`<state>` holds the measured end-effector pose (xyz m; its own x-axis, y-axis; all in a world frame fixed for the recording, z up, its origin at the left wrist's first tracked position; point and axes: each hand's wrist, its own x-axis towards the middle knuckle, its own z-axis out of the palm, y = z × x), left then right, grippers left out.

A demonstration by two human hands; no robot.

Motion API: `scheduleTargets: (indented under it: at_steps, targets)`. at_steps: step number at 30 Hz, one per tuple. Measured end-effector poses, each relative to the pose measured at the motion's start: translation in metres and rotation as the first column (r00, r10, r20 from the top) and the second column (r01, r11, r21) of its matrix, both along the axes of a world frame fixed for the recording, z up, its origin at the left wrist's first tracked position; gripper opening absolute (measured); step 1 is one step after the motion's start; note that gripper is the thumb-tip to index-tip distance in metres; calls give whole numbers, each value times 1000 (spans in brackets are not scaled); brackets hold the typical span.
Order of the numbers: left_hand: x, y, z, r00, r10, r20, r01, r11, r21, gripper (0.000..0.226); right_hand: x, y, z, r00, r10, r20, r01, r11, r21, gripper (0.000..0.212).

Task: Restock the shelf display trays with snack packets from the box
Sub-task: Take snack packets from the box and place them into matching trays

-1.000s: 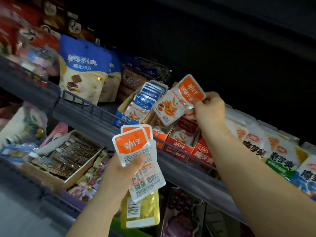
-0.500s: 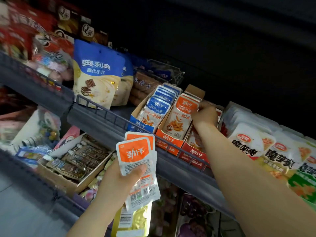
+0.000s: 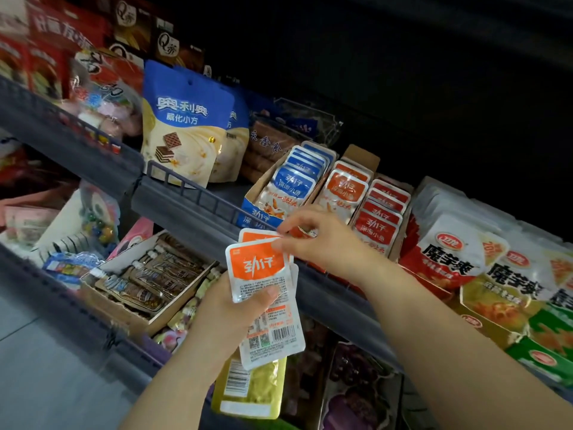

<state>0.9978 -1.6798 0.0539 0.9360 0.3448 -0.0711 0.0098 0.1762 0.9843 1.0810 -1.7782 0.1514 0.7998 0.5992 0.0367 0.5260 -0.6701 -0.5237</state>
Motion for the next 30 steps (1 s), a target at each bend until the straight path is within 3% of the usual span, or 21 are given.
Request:
scheduleTargets:
  at_steps: [3,9,14,18,24,28,30]
  targets:
    - [0,-2,1,1000,6,3,-6,1000,-16,12,-1,-4,0,1000,8,8,-7,995,-98,18]
    - [0,-8,5,1000,-26,16,26,1000,11,13,-3,-3,-4,1000,0,25,2,996,-94,15]
    - [1,-9,3,997,-72,-1,71,981,-182,22,-2,-9,-6,998,-68,4,68,994,84,20]
    - [-1,-5,3,997,-61,51,70,978,-196,30,0,-17,1,981,-193,-28,192,936,296,19]
    - [-3,-1,5,993,-87,76,102,971,-216,31,-3,-22,8,982,-65,-176,127,920,372,15]
    - [-9,7,10,963,-252,97,270,907,-323,36,2,-38,19,942,112,-315,55,877,477,43]
    - [-11,9,11,943,-312,112,332,880,-339,40,3,-44,22,938,160,-307,-14,904,428,48]
